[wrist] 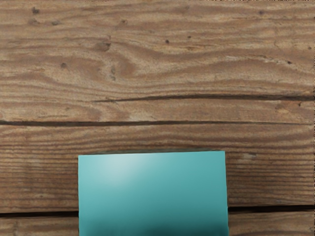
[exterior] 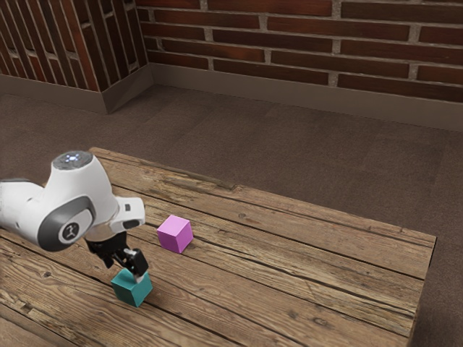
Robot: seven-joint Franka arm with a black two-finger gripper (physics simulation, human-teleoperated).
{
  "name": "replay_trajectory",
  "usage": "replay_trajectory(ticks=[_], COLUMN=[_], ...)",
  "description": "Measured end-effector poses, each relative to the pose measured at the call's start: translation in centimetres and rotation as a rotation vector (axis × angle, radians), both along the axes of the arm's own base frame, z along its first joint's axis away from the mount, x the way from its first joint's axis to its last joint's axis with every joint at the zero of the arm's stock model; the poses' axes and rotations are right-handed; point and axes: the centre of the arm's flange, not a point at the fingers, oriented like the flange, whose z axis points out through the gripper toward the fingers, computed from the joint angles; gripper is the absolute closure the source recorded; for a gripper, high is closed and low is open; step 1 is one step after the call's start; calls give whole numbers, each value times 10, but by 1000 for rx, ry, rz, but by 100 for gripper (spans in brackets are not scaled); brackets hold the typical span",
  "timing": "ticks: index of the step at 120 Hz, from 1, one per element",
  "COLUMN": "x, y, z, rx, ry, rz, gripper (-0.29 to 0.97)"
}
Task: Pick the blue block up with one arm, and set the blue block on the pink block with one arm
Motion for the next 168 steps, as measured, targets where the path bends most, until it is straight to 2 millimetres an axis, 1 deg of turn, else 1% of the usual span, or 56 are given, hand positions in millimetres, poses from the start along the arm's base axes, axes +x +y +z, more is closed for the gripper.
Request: replay_trajectory(ticks=[24,47,64,105,152,159,168], x=[2,4,8,12,13,14,14], y=[-4,-4,-4,-1,-1,0,0], z=[-5,-21,-24,-37,-49,-49,-49], rx=[3,4,4,12,16,15,15], ry=[-4,21,22,43,51,51,47], rz=[-20,-26,-31,-42,-53,-53,-52], gripper=[0,0,0,0,0,3,10])
